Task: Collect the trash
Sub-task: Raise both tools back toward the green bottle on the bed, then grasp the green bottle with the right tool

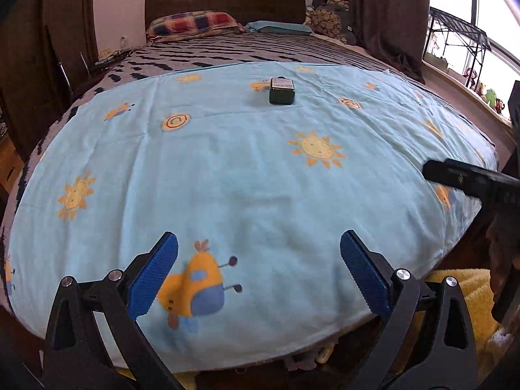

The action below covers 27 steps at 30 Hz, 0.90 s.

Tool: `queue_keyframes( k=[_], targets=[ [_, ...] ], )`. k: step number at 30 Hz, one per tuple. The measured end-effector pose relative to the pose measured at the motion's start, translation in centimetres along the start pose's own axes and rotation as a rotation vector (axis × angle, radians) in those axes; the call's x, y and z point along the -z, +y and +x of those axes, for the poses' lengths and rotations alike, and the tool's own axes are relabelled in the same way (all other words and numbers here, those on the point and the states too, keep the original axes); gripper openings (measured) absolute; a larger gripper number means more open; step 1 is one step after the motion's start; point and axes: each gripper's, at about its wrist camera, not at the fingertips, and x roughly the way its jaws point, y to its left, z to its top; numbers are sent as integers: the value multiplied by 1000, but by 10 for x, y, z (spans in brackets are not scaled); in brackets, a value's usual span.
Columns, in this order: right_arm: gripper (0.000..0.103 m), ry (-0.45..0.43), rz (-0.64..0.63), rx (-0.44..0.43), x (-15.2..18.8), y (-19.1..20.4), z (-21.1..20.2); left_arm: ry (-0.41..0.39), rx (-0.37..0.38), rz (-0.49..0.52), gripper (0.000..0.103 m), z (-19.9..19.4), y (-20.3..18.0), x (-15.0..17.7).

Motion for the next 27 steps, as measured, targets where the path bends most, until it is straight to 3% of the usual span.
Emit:
queue_keyframes(
  k=[12,17,19,21,23,27],
  targets=[
    [97,-23,-14,42,-110,39,115,-24,-15,-14,95,21,24,-22],
    [79,27,-17,107,-141,52,174,-33,3,-14,95,21,29,-22],
    [76,52,-14,136,-147,55,193,-41,11,-21,95,17,32,-21],
    [65,84,-11,165,-149,57,210,-50,17,-27,95,11,36,-20],
    [53,99,-11,191,-147,59,217,-61,13,-33,95,3,41,-18],
    [48,104,-51,208,-140,62,212,-71,1,-46,95,-8,48,-14]
  ],
)
